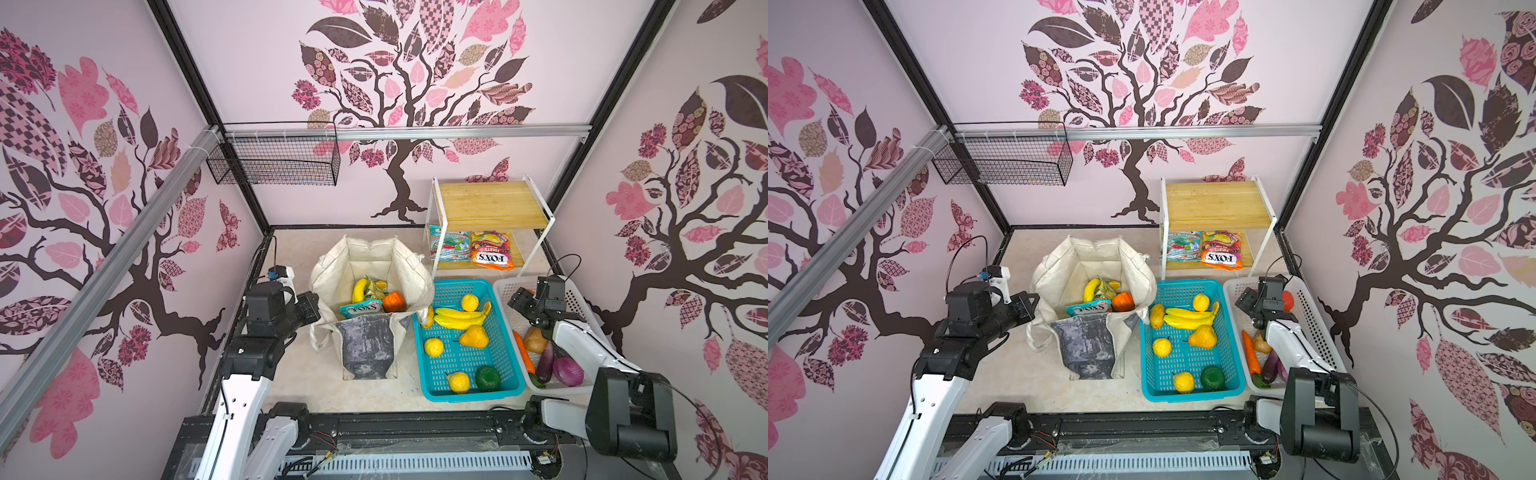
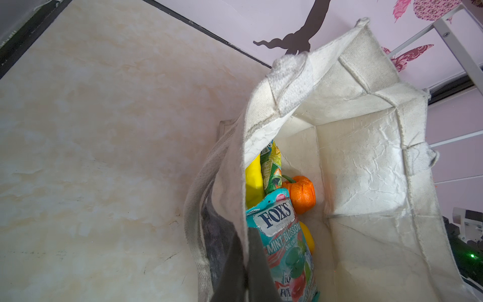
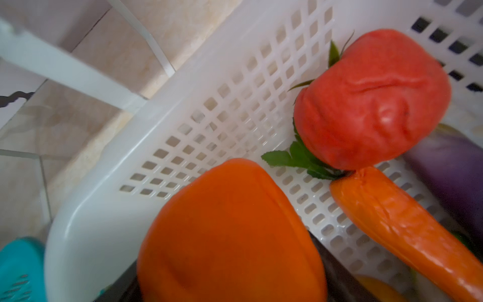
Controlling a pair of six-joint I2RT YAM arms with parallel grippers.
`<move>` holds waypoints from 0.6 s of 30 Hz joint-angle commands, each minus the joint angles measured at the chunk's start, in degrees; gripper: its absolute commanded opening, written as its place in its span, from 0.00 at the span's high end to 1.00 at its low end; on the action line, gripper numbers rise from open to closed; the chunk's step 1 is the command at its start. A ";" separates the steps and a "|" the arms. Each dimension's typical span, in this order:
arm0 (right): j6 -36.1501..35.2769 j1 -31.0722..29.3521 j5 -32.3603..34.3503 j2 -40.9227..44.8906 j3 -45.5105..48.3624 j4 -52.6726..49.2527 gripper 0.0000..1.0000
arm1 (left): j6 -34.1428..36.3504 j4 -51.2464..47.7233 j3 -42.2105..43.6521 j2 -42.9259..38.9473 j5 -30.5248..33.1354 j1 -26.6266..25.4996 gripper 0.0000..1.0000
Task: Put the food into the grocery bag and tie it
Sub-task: 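Close the right gripper on the orange tomato and lift it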
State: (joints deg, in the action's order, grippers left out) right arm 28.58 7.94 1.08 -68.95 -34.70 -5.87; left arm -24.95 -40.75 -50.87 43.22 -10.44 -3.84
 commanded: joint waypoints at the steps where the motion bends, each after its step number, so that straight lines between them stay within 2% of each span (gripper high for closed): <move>1: 1.64 0.00 -3.68 3.90 -0.02 -0.70 0.24 | 1.22 0.12 1.30 -0.41 -0.29 0.28 1.00; 12: 4.00 -0.03 -14.51 14.59 0.72 -0.50 0.23 | 1.19 0.10 1.27 -0.77 -0.30 0.30 1.00; 18: 4.81 -0.03 -23.03 19.61 1.07 1.91 0.24 | 1.14 0.06 1.30 -0.77 -0.46 0.31 1.00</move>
State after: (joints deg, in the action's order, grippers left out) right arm 32.38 7.94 -15.90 -51.64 -33.32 -5.80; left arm -24.95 -40.77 -50.89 43.00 -10.63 -3.79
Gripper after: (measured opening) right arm 0.768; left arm 0.047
